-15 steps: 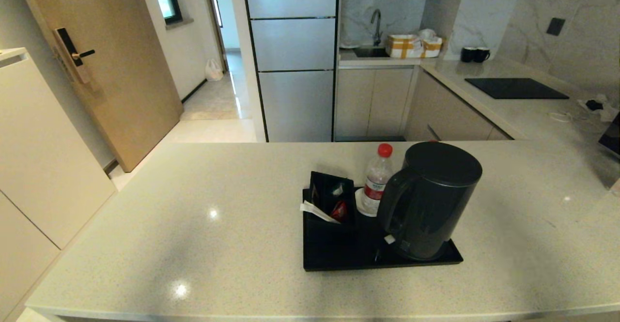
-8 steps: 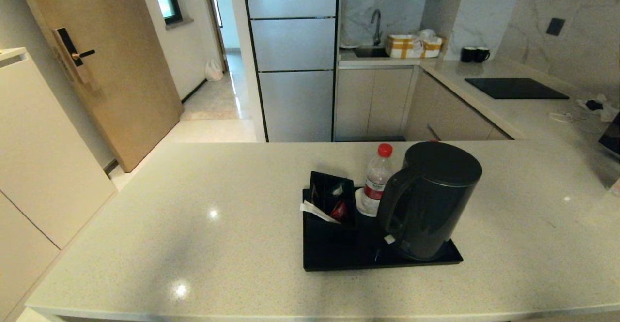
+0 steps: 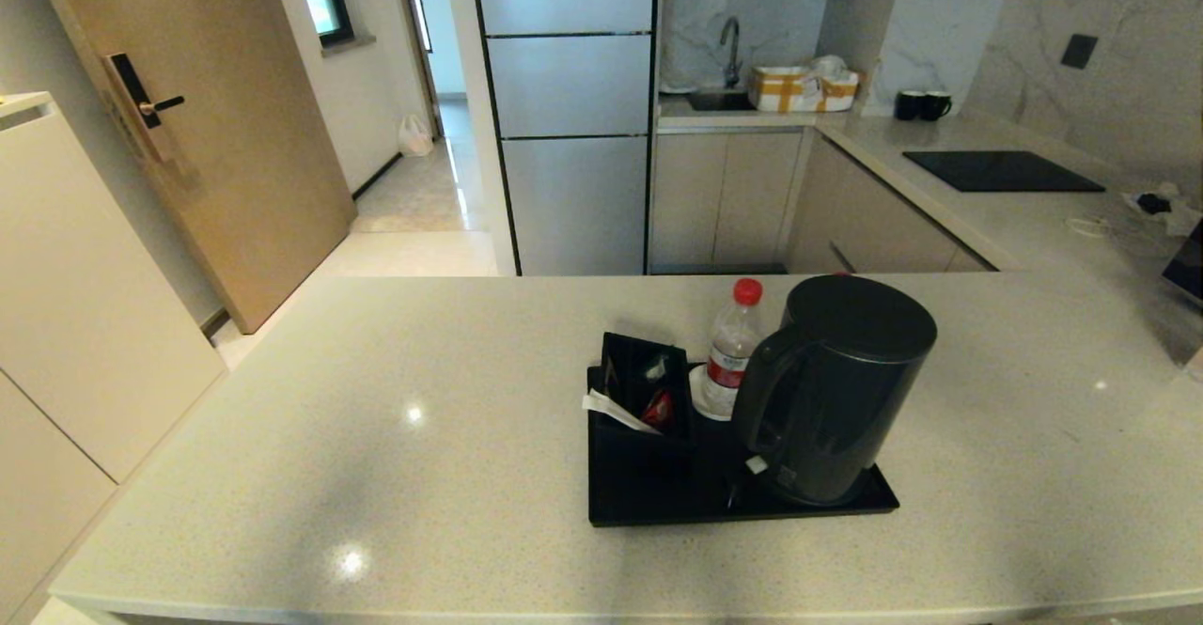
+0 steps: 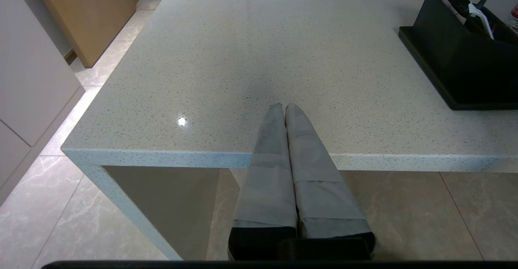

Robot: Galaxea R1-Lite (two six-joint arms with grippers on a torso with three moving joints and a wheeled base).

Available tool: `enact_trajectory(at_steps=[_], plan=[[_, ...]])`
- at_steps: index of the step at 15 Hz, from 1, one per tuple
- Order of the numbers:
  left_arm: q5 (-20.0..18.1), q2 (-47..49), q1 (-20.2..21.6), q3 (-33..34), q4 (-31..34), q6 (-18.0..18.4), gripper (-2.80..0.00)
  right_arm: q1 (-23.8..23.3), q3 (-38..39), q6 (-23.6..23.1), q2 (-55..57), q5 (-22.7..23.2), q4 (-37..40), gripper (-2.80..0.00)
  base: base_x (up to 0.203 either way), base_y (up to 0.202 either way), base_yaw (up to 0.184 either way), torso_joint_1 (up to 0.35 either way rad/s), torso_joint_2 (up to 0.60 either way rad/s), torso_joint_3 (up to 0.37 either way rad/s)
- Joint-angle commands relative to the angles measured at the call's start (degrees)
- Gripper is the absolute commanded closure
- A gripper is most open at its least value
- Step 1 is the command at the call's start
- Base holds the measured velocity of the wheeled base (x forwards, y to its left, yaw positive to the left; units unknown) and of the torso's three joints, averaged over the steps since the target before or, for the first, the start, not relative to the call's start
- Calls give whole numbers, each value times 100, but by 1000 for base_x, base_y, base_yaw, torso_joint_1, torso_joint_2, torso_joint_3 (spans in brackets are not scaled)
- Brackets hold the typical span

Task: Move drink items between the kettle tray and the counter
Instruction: Pick up the kettle

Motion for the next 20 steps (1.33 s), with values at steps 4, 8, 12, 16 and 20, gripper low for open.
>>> enact_trajectory(at_steps=[4,8,12,16,20], plan=[[1,-2,2,2,-2,-1,0,-9,282,69,-1257,-328,51,0,0,0,0,0,0,0],[1,-2,2,2,1,-1,0,5,297,358,-1480,-942,296,0,0,0,0,0,0,0],[1,-2,2,-5,5,-1,0,267,587,183,-594,-351,-66,0,0,0,0,0,0,0],[1,-2,2,2,-2,-1,0,398,1105,-174,839,-236,-1622,0,0,0,0,0,0,0],[1,-2,2,2,7,-1,0,752,1222,-206,2346,-229,-2884,0,0,0,0,0,0,0]])
